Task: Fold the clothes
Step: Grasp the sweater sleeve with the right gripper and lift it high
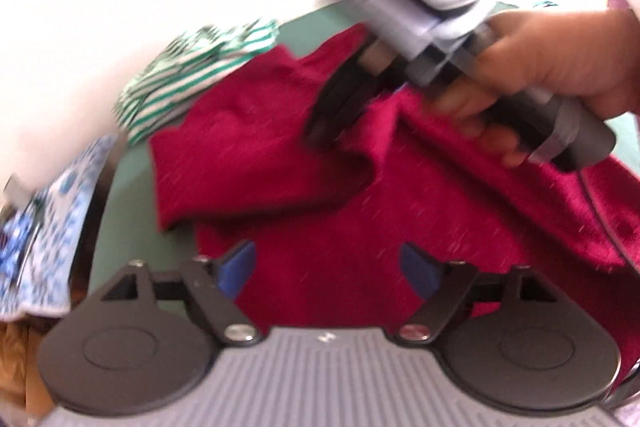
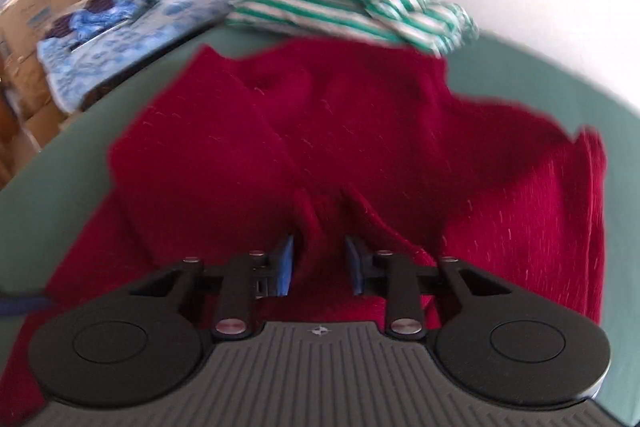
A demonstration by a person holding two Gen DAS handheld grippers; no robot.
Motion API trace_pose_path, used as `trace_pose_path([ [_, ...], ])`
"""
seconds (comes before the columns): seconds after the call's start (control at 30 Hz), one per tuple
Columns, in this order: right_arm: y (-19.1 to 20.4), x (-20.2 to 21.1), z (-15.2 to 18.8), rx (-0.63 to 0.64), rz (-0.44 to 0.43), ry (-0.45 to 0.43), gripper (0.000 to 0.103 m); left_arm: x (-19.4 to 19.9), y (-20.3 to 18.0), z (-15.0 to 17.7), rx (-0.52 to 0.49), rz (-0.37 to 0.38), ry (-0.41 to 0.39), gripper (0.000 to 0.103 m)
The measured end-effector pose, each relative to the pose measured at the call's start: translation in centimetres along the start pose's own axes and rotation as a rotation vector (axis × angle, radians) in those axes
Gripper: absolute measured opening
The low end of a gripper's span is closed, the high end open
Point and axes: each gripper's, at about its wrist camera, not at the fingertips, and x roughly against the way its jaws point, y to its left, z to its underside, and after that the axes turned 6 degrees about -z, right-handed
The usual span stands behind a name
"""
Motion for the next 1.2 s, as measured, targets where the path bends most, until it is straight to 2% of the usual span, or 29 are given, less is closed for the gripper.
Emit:
trace_pose_path([
  [0.03,-0.8,0.9,0.1,-0.05,-0.016,-0.023,0.007,0.1,0.3,0.4,0.01,-0.018,0.014,0.085],
  [0.07,-1.7,1.8,0.2,-0.1,-0.031,-0.046,0.004,0.1,0.7,0.7,0.019,-0.036,0.023,0.085],
  [0.2,-5.5,6.9,-0.2,-0.312,-0.135,-0.208,0.004,-0.2,2.5,1.5,0.068,-0.076,0.047,0.086],
  [0.27,-7.5,9.6,-0.7,-0.416,-0.193,-0.299,0.004,-0.8,3.8,2.0,0.11,-0.068,0.081,0.086],
  [0.37,-9.4,12.6,-3.8,-0.486,-0.254,-0.412,0.004,-1.4,5.7,2.6,0.199,0.011,0.127,0.084],
  [0.5,-11.0,15.1,-8.4,-0.49,-0.271,-0.535,0.004,-1.8,6.8,2.4,0.28,0.071,0.133,0.083],
  [0.63,-12.6,17.4,-12.6,-0.491,-0.286,-0.657,0.004,-2.0,6.6,2.3,0.319,0.089,0.16,0.068],
  [0.7,-13.3,18.5,-14.7,-0.491,-0.293,-0.718,0.004,-2.2,6.0,2.0,0.314,0.043,0.181,0.062],
  [0.73,-13.7,19.1,-15.6,-0.491,-0.297,-0.747,0.004,-2.0,5.7,1.8,0.315,0.033,0.179,0.053],
  [0.77,-14.3,19.6,-16.1,-0.492,-0.3,-0.766,0.004,-1.9,5.5,1.6,0.317,0.024,0.176,0.049],
  [0.83,-15.7,20.7,-16.3,-0.507,-0.297,-0.808,0.004,-1.8,5.1,1.1,0.321,0.04,0.185,0.025],
  [0.87,-16.6,21.2,-16.2,-0.517,-0.297,-0.83,0.004,-1.7,4.8,0.8,0.321,0.04,0.187,0.022],
  [1.03,-21.2,23.5,-14.1,-0.564,-0.265,-0.895,0.004,-0.3,2.7,-0.6,0.243,-0.003,0.151,0.02],
  [1.2,-25.3,24.4,-8.9,-0.638,-0.213,-0.899,0.004,0.2,0.4,-1.7,0.177,0.041,0.14,0.024],
])
